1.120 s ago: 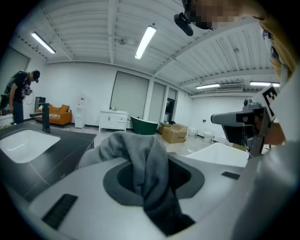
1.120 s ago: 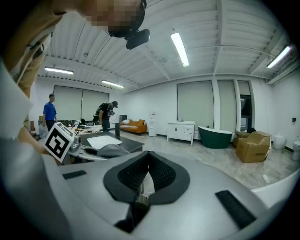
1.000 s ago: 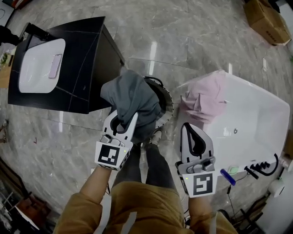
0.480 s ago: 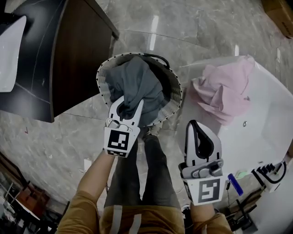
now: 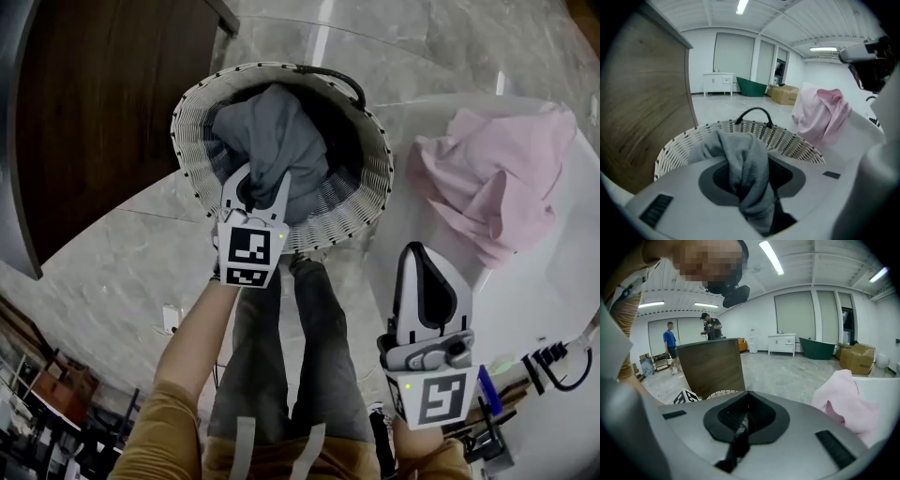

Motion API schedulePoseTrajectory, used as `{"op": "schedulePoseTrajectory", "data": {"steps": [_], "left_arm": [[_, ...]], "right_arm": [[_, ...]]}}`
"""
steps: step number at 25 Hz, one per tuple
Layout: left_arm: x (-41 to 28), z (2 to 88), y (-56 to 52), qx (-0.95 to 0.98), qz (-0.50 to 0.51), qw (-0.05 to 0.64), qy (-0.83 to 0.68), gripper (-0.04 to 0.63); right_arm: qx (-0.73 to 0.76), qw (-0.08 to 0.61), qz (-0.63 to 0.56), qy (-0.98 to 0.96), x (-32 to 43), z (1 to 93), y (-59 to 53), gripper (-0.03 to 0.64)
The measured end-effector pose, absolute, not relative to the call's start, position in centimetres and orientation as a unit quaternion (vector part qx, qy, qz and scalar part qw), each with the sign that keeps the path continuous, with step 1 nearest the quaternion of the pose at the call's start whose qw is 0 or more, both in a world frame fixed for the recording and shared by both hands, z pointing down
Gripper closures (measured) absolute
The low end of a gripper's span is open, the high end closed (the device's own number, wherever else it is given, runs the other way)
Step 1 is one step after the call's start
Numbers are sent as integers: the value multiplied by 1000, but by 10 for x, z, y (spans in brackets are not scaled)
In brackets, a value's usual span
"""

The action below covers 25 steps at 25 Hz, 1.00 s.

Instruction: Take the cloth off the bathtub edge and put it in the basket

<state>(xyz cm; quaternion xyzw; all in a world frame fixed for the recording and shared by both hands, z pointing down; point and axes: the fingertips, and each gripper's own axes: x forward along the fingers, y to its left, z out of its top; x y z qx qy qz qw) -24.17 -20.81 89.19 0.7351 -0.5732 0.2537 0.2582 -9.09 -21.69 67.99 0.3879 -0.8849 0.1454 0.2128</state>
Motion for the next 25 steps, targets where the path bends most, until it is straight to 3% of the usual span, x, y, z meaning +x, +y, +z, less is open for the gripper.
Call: {"op": "schedulePoseTrajectory", "data": {"steps": [3, 5, 7, 17, 25], "left_arm": [[-247, 933, -202, 719, 285, 299, -558, 371], [-252, 936, -205, 715, 277, 298, -569, 223], [-254, 930, -208, 717, 276, 280, -576, 193], [-263, 888, -199, 717, 290, 266, -576, 197], [-276, 804, -206, 724, 281, 219, -590, 360]], "right_arm": [[391, 213, 156, -882, -91, 694, -219, 612], [388, 212, 155, -883, -95, 696, -221, 612], [383, 212, 154, -886, -99, 696, -220, 612], [387, 200, 133, -890, -117, 649, -226, 612], [392, 186, 116, -894, -125, 591, -214, 612]]}}
